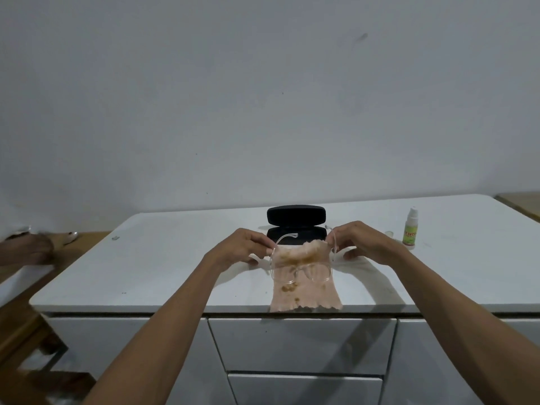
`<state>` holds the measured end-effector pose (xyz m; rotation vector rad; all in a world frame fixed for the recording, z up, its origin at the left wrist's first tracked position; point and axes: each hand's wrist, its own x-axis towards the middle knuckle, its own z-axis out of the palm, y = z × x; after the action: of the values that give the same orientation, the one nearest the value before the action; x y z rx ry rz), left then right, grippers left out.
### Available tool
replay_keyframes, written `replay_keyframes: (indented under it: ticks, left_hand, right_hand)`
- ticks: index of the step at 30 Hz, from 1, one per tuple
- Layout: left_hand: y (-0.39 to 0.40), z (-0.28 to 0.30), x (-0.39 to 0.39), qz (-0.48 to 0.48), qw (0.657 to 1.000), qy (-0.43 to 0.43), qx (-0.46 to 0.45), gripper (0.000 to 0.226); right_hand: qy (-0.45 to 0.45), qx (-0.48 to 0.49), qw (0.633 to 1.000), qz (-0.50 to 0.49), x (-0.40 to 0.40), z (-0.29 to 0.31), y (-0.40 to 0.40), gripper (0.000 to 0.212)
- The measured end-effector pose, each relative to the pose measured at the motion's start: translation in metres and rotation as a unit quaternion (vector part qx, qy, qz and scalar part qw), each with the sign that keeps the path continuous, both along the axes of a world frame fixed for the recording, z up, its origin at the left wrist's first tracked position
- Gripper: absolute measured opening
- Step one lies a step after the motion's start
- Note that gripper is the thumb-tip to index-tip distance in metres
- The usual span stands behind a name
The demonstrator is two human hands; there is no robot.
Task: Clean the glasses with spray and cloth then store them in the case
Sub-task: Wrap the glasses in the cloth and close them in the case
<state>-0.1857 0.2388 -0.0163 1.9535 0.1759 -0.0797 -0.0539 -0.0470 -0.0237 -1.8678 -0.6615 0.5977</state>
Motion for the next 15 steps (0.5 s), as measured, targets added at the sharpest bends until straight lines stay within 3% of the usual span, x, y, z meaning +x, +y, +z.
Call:
replay_keyframes:
  ticks: [7, 15]
  left_hand:
    - [-0.01, 0.0, 0.002, -0.021, 0.999, 0.026, 0.037, 0.021]
    - [-0.011, -0.007, -0.006, 0.058, 0.998, -0.019, 0.009, 0.023]
  right_hand:
    - [0.037, -0.03, 0.998, 0.031, -0.002, 0.007, 0.001, 0.031]
    - [0.019, -0.022, 0.999, -0.025, -0.013, 0.007, -0.001, 0.03]
